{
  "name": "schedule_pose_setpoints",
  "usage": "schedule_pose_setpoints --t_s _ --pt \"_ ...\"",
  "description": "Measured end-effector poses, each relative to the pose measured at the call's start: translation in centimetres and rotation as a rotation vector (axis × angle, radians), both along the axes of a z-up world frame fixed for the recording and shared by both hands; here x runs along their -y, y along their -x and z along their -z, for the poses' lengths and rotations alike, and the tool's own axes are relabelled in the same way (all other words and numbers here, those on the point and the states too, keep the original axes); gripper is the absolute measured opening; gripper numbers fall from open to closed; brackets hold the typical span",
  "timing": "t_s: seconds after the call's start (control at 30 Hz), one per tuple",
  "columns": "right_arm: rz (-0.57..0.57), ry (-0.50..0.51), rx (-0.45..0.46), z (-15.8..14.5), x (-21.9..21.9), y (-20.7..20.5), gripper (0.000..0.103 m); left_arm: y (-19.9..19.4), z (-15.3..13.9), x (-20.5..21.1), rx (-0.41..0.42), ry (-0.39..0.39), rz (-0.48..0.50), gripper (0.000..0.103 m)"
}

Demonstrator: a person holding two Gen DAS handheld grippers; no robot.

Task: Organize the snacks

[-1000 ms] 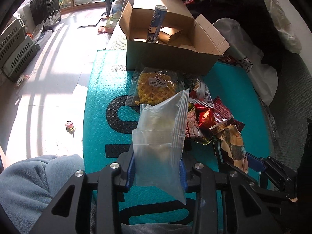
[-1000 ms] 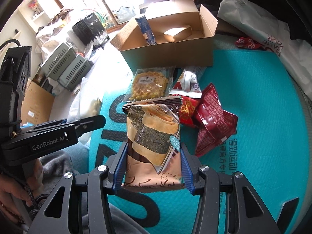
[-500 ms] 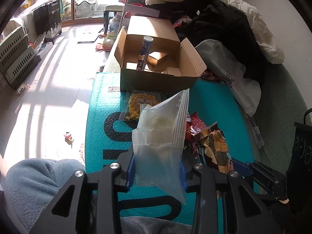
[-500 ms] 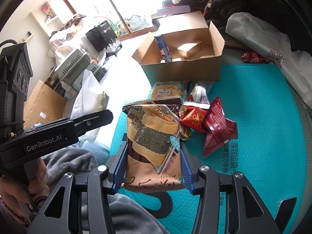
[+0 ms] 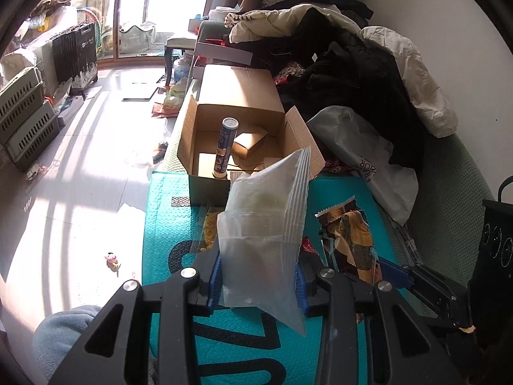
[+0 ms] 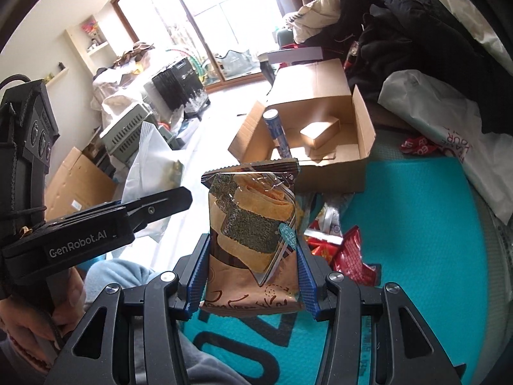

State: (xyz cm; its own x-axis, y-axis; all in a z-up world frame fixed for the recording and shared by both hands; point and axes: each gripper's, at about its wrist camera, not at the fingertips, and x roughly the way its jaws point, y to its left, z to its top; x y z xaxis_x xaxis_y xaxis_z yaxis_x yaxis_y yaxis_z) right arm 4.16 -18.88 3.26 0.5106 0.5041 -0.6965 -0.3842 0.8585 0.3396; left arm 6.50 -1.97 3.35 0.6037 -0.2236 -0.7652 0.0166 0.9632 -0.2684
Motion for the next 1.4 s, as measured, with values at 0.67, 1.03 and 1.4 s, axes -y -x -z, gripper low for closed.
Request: schedule_pose_setpoints --t_s 0.67,1.03,1.4 --pt "0.028 0.02 0.103 -2.1 -0.7 -14.1 0.049 -13.8 -1.3 -1.1 0.06 -0.024 -0.009 0.035" --pt "0.068 0.077 0.102 -1.0 -0.9 -21.1 0.05 -21.4 0.3 0.1 0.047 -0.114 0.018 0.035" --pt "0.161 0.124 0.027 2.7 0.5 -25.6 0.051 -26.7 3.4 2.7 -0.029 -0.215 0.042 0.036"
